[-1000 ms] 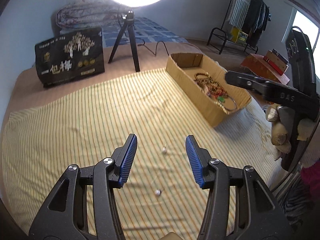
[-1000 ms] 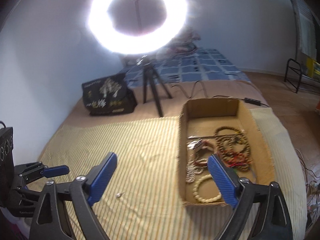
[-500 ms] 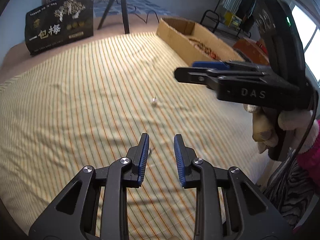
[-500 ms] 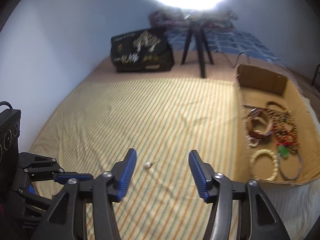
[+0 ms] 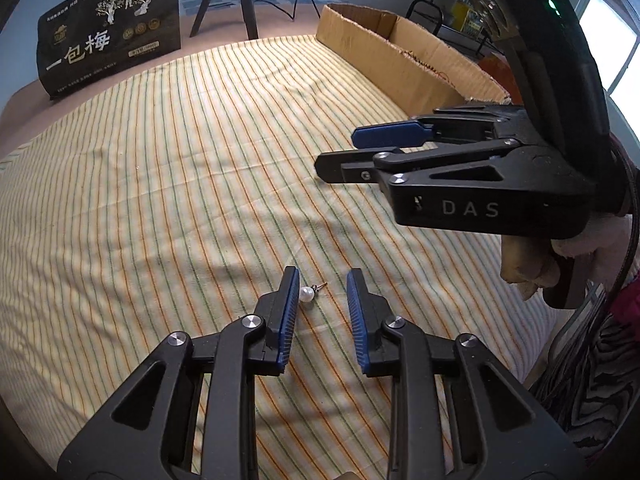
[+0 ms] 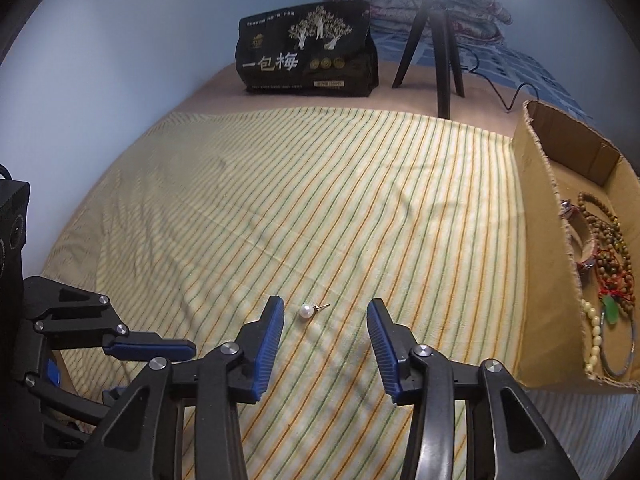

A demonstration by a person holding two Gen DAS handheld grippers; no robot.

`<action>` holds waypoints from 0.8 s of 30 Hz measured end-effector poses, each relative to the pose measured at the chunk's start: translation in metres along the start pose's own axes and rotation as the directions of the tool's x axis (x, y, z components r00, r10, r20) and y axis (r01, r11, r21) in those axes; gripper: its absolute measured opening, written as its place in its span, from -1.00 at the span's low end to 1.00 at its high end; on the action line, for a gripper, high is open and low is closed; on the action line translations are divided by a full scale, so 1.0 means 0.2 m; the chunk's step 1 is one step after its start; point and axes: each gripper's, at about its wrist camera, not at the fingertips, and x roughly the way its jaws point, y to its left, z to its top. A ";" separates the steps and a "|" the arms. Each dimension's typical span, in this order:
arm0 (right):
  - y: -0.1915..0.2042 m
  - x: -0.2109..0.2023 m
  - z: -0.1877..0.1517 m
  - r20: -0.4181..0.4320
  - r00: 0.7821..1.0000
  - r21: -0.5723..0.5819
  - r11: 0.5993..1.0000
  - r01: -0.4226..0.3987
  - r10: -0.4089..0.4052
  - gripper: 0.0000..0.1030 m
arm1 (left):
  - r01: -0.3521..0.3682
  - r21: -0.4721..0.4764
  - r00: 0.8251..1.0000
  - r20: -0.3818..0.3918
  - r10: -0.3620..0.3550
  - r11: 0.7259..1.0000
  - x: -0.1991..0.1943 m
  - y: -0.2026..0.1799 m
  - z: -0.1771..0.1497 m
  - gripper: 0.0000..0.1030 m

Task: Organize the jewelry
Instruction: 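Grasp a pearl earring with the left tool and lift it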

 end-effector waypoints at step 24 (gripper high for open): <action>0.12 0.11 0.01 -0.031 0.998 -0.127 0.991 0.043 -0.048 -0.69 | -0.012 0.007 1.000 -0.017 0.012 1.000 0.06 0.02 -0.01 -0.82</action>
